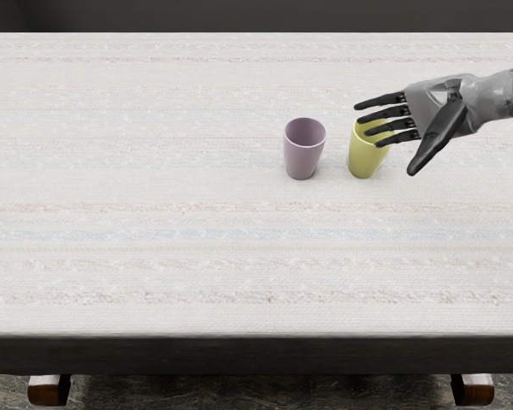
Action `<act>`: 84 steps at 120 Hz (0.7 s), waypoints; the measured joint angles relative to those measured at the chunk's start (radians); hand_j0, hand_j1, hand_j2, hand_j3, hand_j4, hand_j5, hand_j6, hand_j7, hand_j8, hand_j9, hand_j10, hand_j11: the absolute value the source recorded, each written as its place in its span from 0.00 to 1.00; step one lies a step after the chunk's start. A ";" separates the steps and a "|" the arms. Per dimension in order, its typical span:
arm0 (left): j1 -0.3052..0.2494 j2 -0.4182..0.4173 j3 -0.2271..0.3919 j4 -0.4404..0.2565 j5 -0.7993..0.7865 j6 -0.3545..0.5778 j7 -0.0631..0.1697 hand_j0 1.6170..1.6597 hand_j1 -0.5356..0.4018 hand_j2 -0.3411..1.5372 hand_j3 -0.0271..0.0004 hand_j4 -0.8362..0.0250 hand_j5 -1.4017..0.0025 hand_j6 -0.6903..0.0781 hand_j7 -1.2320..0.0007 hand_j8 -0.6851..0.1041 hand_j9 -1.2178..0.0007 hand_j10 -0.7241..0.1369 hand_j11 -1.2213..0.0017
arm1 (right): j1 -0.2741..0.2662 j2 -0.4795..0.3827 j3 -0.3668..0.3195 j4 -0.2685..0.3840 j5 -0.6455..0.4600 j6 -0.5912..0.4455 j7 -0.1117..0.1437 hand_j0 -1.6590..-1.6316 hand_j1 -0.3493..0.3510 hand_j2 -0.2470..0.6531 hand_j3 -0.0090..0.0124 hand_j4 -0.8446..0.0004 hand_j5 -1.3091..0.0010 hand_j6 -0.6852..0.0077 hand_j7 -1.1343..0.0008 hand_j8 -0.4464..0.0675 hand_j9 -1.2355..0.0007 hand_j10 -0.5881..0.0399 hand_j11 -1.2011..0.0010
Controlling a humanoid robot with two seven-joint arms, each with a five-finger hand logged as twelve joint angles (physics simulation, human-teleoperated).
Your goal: Pick up cup and place in cup with right hand
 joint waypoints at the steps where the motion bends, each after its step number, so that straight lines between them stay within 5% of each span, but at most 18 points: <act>1: 0.000 0.000 0.000 0.000 0.000 0.000 0.000 0.96 0.94 0.18 0.98 0.97 0.99 0.89 1.00 0.86 1.00 0.84 0.99 | 0.002 0.002 -0.002 0.003 -0.003 0.000 0.000 0.04 0.04 0.27 0.42 0.97 0.98 0.96 0.97 0.83 0.98 0.90 0.98; 17: 0.000 0.000 0.000 0.000 0.000 0.000 0.000 0.96 0.94 0.18 0.98 0.97 0.99 0.89 1.00 0.86 1.00 0.84 0.99 | 0.052 0.048 -0.022 -0.006 -0.055 0.000 -0.001 0.04 0.04 0.27 0.42 0.97 0.98 0.96 0.97 0.83 0.98 0.90 0.98; 31: 0.000 0.000 0.000 0.000 0.000 0.000 0.000 0.96 0.94 0.18 0.98 0.97 0.99 0.89 1.00 0.86 1.00 0.84 0.99 | 0.137 0.271 -0.027 -0.182 -0.299 -0.027 -0.001 0.04 0.04 0.27 0.42 0.97 0.98 0.96 0.97 0.82 0.98 0.90 0.97; 51: 0.000 0.000 0.000 0.000 0.000 0.000 0.000 0.96 0.94 0.18 0.99 0.97 0.99 0.89 1.00 0.86 1.00 0.84 0.99 | 0.194 0.575 -0.061 -0.377 -0.603 -0.215 -0.001 0.04 0.04 0.27 0.42 0.97 0.98 0.95 0.97 0.82 0.97 0.90 0.97; 84: 0.000 0.000 0.000 0.000 0.000 0.000 0.000 0.96 0.94 0.18 0.99 0.97 0.99 0.89 1.00 0.86 1.00 0.84 0.99 | 0.199 0.788 -0.232 -0.432 -0.682 -0.464 -0.001 0.04 0.04 0.27 0.42 0.97 0.97 0.95 0.97 0.82 0.97 0.89 0.97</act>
